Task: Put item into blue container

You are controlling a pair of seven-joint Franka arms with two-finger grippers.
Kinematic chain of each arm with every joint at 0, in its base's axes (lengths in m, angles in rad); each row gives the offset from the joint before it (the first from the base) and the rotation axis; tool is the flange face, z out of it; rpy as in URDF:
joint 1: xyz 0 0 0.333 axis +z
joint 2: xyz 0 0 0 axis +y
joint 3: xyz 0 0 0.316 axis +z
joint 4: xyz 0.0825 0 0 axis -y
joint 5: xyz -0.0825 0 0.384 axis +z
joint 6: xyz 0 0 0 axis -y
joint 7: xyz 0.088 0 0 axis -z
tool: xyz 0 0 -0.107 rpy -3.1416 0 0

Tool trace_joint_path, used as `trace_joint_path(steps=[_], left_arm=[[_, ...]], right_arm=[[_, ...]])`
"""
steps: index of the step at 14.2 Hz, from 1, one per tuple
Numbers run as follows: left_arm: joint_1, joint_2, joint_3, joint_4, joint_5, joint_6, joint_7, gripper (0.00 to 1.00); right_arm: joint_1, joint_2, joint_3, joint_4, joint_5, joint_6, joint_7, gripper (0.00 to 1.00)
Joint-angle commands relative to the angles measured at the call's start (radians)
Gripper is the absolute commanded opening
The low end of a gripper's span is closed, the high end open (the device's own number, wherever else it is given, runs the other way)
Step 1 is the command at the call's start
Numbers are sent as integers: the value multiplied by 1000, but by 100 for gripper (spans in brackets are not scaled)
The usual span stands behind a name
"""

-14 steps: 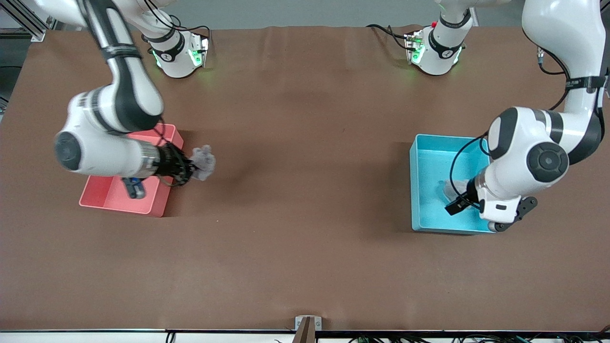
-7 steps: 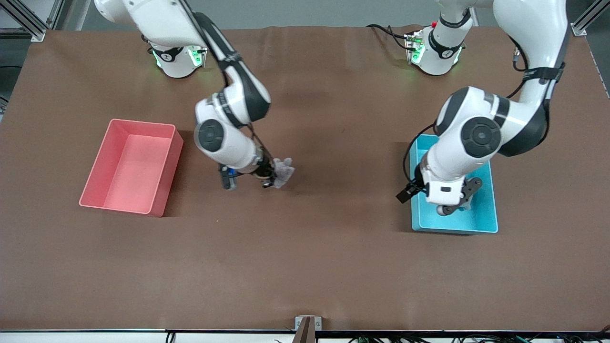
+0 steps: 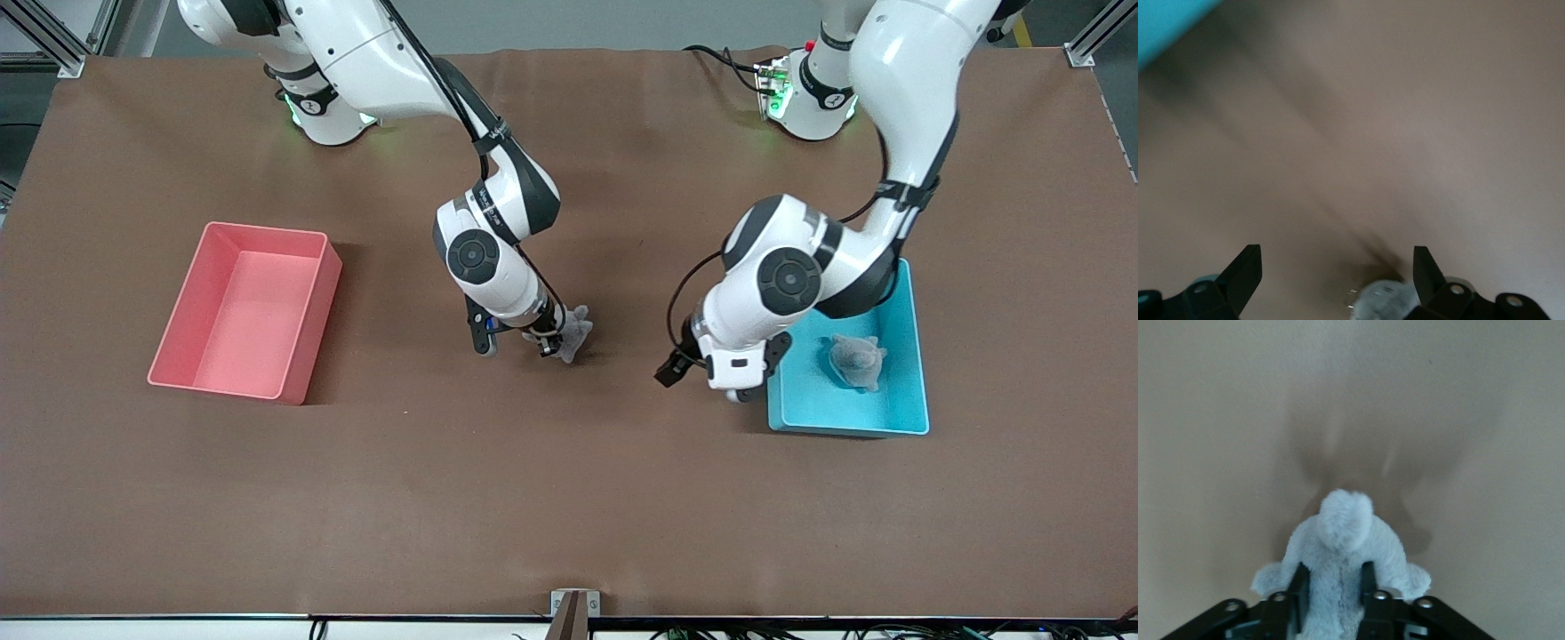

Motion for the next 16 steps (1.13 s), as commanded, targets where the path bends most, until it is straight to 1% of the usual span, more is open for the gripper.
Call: trace_joint_path(steps=[1,3,4,7,9,11,13,14,16], left_arm=[[-45,62,1,29,-44,68,-46,100],[-106,95,2,29,-61,165,-121,100],[-134,114,2,29,-58,206,-178,100],[-180,149,7,45,-61,268,-263,100],[-229,157,8,51,-58,268,-286,100],[-243,159,10,43,-52,265,-303,100],[-245,171,12,39,-50,262,-303,100],[-245,175,13,37,-50,259,-304,100],[-240,175,19,22,-49,254,-303,100]], right_arm=[[-14,-11,-4,11,-83,-27,-2,100],[-40,-37,-4,16,-248,-124,-57,100],[-59,-57,-4,14,-279,-180,-121,100],[-153,-158,-4,8,-284,-367,-421,100],[-239,-228,-6,4,-286,-475,-648,100],[-331,-287,-6,4,-292,-562,-859,100],[-416,-342,-6,4,-322,-641,-1041,100],[-454,-369,-6,4,-352,-674,-1126,100],[-528,-415,-6,2,-390,-714,-1296,100]])
